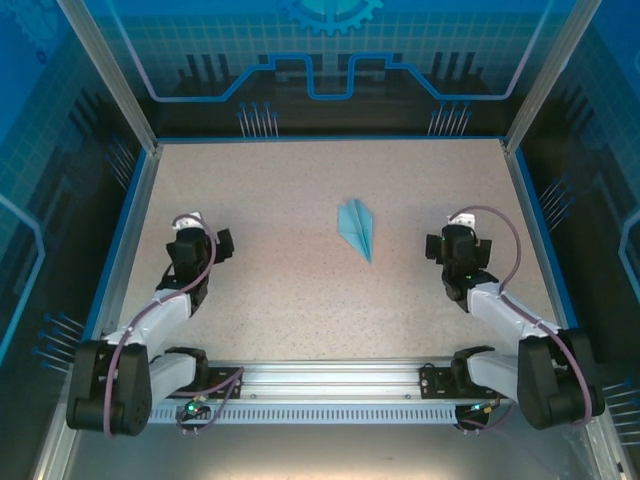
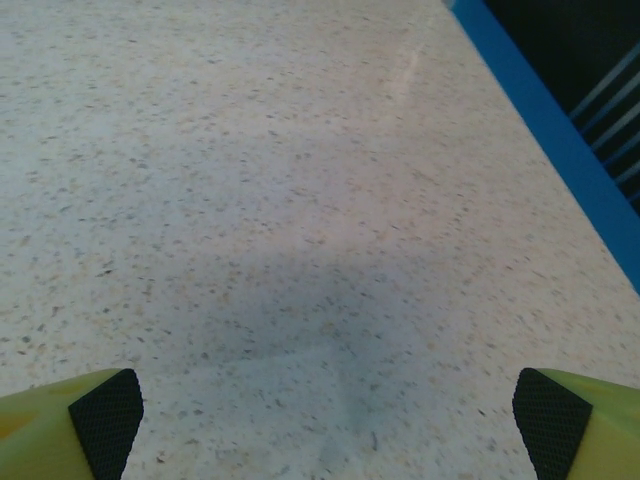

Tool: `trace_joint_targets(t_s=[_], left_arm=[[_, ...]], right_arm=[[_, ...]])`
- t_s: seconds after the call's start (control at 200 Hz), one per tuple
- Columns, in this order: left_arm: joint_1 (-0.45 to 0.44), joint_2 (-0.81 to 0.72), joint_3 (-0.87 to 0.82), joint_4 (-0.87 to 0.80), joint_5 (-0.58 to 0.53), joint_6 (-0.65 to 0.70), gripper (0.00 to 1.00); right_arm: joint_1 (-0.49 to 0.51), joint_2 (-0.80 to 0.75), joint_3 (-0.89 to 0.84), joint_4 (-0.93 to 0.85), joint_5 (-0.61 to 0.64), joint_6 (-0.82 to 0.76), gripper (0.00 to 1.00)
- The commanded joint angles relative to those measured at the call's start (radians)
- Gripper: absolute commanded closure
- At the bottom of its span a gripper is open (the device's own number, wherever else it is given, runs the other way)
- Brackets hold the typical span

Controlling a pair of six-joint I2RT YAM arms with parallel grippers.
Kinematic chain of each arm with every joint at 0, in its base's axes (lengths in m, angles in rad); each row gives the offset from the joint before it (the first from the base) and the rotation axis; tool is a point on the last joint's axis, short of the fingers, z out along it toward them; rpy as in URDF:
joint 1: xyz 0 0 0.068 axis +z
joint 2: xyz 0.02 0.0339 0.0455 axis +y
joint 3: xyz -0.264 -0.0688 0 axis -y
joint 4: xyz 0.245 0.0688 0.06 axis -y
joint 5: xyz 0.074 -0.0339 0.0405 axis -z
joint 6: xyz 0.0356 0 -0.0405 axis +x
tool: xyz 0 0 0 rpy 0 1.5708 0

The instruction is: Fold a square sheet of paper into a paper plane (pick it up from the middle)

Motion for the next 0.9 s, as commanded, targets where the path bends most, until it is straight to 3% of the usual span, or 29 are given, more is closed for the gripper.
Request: trace_joint_targets(t_s=[0.0, 0.225, 0.435, 0.59, 0.745, 0.895], left_arm=[[0.024, 0.038, -0.048, 0.26, 0.144, 0.075, 0.01], [0.093, 0.073, -0.107, 0.448, 0.297, 0.068, 0.02], [0.13, 0.24, -0.109, 0.636, 0.418, 0.034, 0.01], [0.129, 0.314, -0.087, 0.67, 0.441, 0.04, 0.02], [0.125, 0.331, -0.076, 0.662, 0.433, 0.042, 0.02], [0.086, 0.367, -0.058, 0.657, 0.381, 0.073, 0.02]], right_arm=[[-0.023, 0.024, -0.017, 0.239, -0.124, -0.115, 0.01], [-0.057, 0.1, -0.054, 0.408, -0.29, -0.166, 0.0], [-0.112, 0.155, -0.044, 0.459, -0.417, -0.146, 0.01], [-0.114, 0.162, -0.047, 0.481, -0.451, -0.148, 0.01], [-0.107, 0.244, -0.075, 0.613, -0.46, -0.145, 0.01], [-0.09, 0.308, -0.038, 0.605, -0.441, -0.153, 0.01]])
